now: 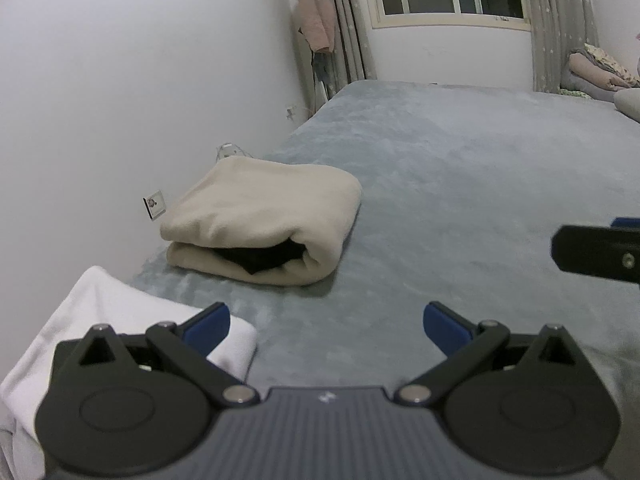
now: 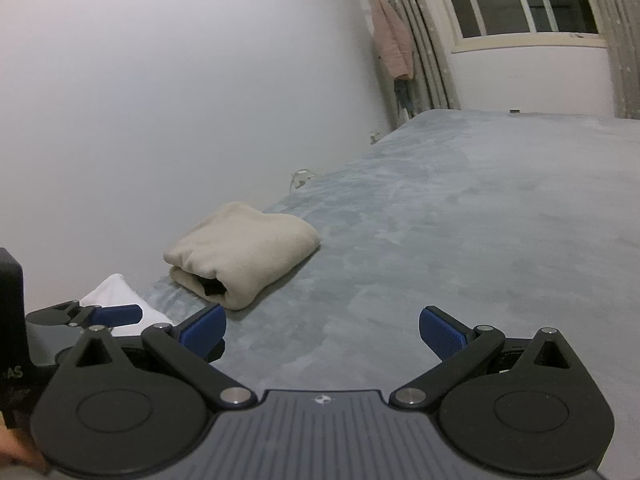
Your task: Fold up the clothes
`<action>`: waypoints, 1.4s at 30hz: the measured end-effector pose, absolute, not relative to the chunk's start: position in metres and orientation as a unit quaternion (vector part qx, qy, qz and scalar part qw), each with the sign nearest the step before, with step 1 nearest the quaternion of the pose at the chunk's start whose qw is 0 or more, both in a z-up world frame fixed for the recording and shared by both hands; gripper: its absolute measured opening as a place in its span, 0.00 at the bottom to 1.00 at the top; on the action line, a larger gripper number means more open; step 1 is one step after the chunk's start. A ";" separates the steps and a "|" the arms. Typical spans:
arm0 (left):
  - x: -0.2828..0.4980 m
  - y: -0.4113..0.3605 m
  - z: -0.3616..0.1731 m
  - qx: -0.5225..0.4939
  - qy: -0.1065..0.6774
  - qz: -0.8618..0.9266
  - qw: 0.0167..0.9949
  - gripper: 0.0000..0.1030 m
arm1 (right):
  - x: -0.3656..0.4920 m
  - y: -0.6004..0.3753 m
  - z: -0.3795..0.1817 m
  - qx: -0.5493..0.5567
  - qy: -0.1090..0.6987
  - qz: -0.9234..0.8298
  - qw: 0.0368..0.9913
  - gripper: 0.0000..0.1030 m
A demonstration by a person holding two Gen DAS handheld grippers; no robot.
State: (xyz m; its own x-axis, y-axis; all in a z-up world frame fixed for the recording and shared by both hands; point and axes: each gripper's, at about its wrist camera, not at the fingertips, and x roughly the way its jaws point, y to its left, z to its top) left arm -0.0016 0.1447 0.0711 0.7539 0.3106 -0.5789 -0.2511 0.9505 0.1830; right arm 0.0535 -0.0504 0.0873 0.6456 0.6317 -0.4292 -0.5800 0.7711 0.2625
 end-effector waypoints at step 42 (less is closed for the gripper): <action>0.143 0.059 0.000 0.035 0.367 0.029 0.929 1.00 | 0.107 -0.146 0.057 0.003 0.314 0.088 0.945 1.00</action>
